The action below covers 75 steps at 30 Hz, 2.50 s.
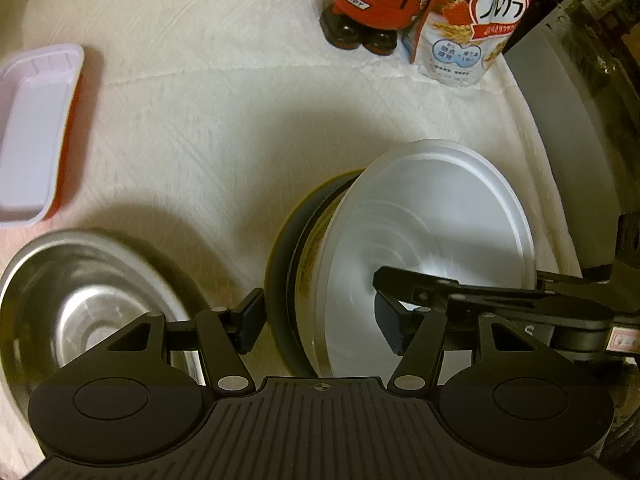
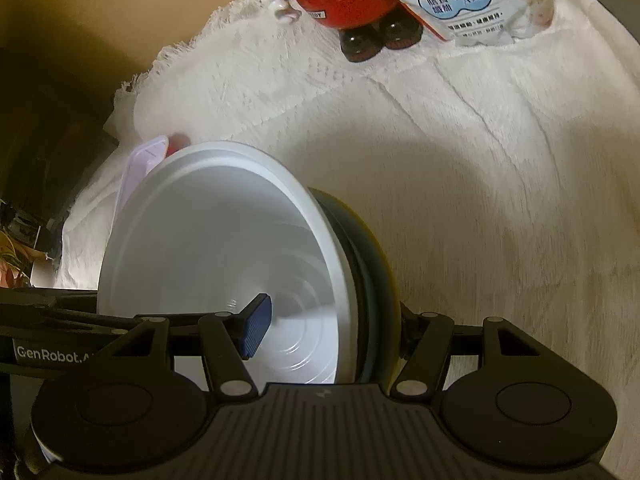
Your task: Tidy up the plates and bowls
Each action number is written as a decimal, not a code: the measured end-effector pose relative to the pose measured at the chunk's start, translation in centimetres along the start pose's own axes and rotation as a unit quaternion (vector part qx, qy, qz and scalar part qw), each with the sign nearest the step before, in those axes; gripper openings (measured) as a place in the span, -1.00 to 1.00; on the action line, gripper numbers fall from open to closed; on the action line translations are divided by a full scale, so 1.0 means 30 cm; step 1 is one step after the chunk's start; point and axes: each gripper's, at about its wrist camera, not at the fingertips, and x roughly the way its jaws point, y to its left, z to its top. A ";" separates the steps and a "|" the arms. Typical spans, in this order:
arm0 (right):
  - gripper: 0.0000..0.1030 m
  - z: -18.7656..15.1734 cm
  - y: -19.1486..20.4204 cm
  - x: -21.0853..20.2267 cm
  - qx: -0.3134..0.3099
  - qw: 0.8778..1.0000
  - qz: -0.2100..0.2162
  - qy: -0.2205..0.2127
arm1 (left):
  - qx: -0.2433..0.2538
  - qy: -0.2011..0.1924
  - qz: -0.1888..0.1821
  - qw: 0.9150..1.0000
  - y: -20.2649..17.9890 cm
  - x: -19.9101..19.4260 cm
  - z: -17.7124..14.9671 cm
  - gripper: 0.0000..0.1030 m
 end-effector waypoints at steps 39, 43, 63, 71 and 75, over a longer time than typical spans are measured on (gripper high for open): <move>0.23 -0.052 -0.027 0.011 0.001 0.999 0.033 0.031 | -0.001 0.043 -0.012 0.999 0.016 0.035 -0.017 0.28; 0.18 -0.058 -0.040 0.013 0.011 0.999 0.037 0.033 | -0.005 0.039 -0.010 0.999 0.013 0.042 -0.020 0.28; 0.07 -0.054 0.025 -0.047 0.013 0.998 0.008 0.062 | -0.013 0.031 -0.034 0.999 0.031 -0.043 -0.058 0.25; 0.11 -0.014 0.191 -0.180 -0.019 0.999 -0.001 0.045 | -0.011 -0.016 -0.058 0.998 0.076 -0.272 -0.065 0.25; 0.11 0.003 0.340 -0.237 -0.062 0.998 0.003 0.021 | -0.019 -0.054 -0.053 0.997 0.154 -0.412 -0.092 0.25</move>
